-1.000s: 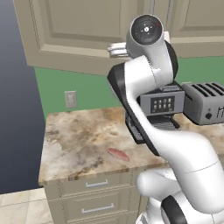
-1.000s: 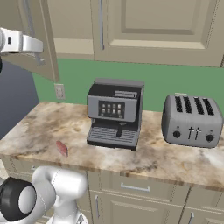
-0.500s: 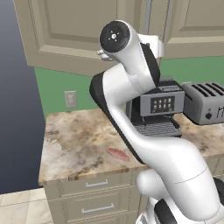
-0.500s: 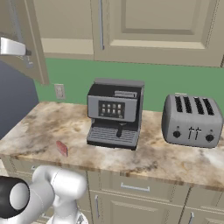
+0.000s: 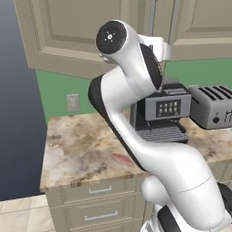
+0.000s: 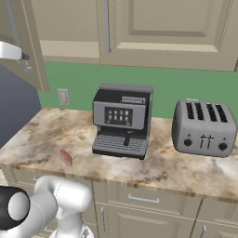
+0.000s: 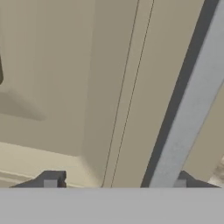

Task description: Retrieve the tupperware from the cabinet, then place the raw meat into the tupperware to avoid contamination.

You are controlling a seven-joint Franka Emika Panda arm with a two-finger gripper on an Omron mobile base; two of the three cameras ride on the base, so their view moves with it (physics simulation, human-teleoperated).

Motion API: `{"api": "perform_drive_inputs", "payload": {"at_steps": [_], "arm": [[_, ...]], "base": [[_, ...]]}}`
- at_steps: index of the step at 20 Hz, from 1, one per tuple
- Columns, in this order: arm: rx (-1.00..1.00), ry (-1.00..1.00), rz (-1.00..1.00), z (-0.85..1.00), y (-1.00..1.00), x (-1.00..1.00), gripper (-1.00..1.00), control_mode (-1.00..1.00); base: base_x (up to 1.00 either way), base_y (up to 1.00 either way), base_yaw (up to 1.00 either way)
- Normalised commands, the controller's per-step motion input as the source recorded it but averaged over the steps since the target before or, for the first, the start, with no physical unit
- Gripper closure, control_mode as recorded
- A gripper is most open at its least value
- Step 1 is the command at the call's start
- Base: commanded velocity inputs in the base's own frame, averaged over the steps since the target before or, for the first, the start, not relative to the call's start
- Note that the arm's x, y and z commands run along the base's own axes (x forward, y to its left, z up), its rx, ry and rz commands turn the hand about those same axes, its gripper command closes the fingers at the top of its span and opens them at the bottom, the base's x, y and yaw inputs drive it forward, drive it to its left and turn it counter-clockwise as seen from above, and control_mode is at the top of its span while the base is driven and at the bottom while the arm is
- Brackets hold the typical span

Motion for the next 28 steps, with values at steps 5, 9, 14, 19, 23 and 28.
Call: {"api": "perform_drive_inputs", "payload": {"at_steps": [5,9,14,19,23,28], "arm": [[0.0,0.0,-0.05,0.08,0.0,-0.45,-1.0,-1.0],[0.02,0.02,-0.08,0.1,-0.12,-0.67,-1.0,-1.0],[0.2,0.02,-0.06,0.0,-0.56,-0.83,-1.0,-1.0],[0.2,-0.04,0.07,0.02,-0.33,-0.94,-1.0,-1.0],[0.29,-0.01,0.05,-0.04,-0.67,-0.29,-1.0,-1.0],[0.46,0.09,0.0,-0.09,-0.71,0.28,-1.0,-1.0]], "base": [[0.0,0.0,0.0],[0.0,0.0,0.0],[0.0,0.0,0.0],[0.0,0.0,0.0],[0.0,0.0,0.0],[0.0,0.0,0.0]]}}
